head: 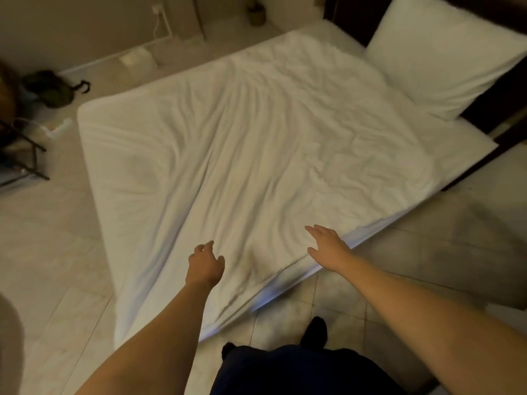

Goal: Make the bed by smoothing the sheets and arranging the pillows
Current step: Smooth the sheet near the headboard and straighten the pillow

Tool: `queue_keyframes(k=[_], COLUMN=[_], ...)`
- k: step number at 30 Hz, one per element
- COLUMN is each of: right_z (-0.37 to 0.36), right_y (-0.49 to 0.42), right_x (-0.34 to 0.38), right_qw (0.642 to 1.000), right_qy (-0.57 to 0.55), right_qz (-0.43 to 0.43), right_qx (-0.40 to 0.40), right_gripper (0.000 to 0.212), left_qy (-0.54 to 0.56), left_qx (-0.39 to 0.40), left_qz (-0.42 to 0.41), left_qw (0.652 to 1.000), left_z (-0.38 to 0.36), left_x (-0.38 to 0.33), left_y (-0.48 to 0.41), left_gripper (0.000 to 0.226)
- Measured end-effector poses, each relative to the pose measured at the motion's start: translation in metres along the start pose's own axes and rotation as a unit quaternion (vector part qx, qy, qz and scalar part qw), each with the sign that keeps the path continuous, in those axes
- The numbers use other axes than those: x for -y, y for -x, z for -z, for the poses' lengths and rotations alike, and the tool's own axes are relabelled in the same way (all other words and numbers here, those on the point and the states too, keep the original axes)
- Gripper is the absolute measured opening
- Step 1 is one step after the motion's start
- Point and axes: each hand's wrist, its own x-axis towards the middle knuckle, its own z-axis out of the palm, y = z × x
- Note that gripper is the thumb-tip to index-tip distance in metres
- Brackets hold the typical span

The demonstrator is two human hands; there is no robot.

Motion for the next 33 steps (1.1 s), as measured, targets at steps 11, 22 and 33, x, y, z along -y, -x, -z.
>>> queue_keyframes(k=[11, 22, 33], right_z=[0.117, 0.183, 0.275], right_y=[0.055, 0.035, -0.038], right_x=[-0.189, -0.308, -0.418], right_qw=[0.99, 0.97, 0.948], right_qy=[-0.042, -0.095, -0.154], right_qz=[-0.078, -0.159, -0.228], right_qx=[-0.106, -0.16, -0.163], right_gripper=[0.066, 0.065, 0.068], left_qy=[-0.06, -0.12, -0.139], left_qx=[0.025, 0.053, 0.127], left_qz=[-0.115, -0.211, -0.237], left_qw=[0.991, 0.968, 0.953], left_z=[-0.075, -0.122, -0.183], left_x=[-0.211, -0.387, -0.576], left_y=[0.003, -0.066, -0.16], left_gripper=[0.062, 0.061, 0.059])
